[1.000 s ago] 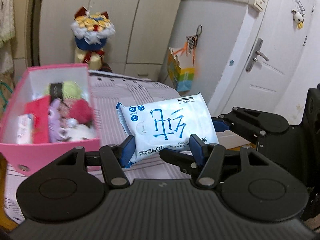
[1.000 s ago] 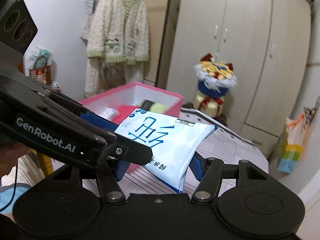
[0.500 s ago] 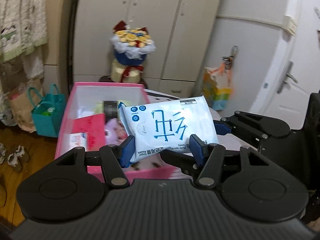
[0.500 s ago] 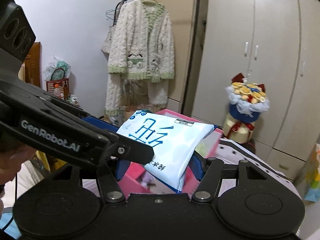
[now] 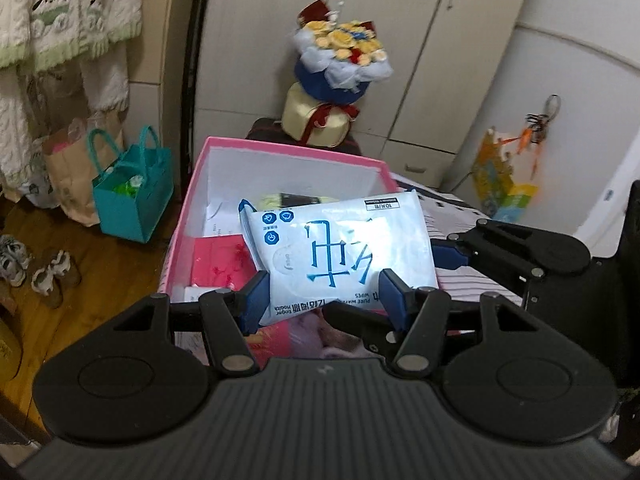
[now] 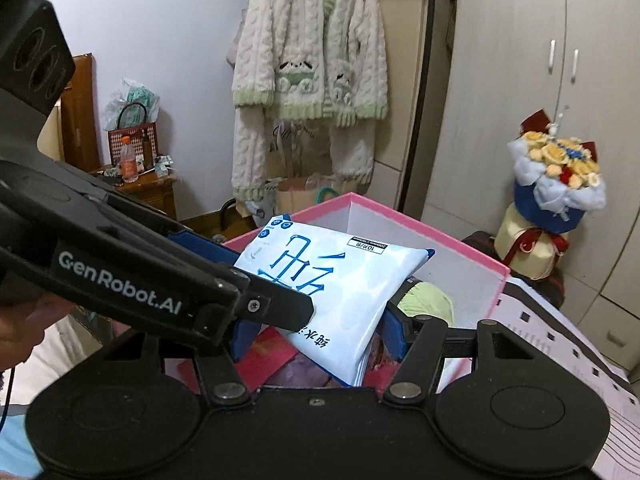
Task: Organize soft objects
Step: 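Lift the wet-wipes pack with the left gripper and carry it over the box, then open the left gripper to drop the wet-wipes pack into the box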
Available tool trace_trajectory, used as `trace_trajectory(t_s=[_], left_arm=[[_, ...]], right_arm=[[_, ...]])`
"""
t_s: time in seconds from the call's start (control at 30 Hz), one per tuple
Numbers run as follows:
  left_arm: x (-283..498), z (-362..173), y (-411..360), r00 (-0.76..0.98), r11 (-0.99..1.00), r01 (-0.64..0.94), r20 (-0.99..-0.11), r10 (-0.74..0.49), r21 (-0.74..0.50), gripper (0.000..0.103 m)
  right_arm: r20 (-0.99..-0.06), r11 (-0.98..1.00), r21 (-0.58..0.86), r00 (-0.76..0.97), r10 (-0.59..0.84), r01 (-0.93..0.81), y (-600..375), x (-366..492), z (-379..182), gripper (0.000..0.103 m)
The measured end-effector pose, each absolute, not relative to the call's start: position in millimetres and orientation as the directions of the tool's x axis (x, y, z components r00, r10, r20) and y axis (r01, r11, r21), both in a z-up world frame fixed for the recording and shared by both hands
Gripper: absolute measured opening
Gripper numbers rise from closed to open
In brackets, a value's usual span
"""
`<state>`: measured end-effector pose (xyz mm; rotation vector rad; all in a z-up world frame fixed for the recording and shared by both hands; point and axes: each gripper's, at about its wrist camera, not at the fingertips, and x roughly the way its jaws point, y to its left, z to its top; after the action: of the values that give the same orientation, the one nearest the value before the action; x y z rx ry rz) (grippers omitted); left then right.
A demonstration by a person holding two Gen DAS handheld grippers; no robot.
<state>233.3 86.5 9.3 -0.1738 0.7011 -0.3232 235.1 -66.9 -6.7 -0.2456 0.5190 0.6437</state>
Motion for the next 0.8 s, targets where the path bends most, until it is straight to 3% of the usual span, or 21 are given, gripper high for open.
trace_trajectory(t_s=[0.3,0.37,0.5,0.8], left_arm=[[274,-12,93,0.684,0.945,0.164,-0.657,-0.315,-0.283,0.057],[277,-16,93,0.685,0.948,0.157,-0.661,-0.307,-0.277,0.057],[270,-19,82,0.743,0.981,0.132,-0.641,-0.191,-0.140,0.057],[245,-8,88,0.765,0.965,0.149,-0.594,-0.250,-0.214,0.057]], right_arm=[[-0.628,0.758,-0.080,0.624,0.465,-0.647,-48,277,-20,0.069],[-0.654,0.764,-0.132,0.635,0.411,-0.631,-44,282,-22,0.073],[-0.628,0.798,-0.242,0.716,0.304,-0.552,-45,280,-32,0.074],[-0.560,0.816,-0.092,0.707,0.432,-0.571,-78,239,-7,0.075]])
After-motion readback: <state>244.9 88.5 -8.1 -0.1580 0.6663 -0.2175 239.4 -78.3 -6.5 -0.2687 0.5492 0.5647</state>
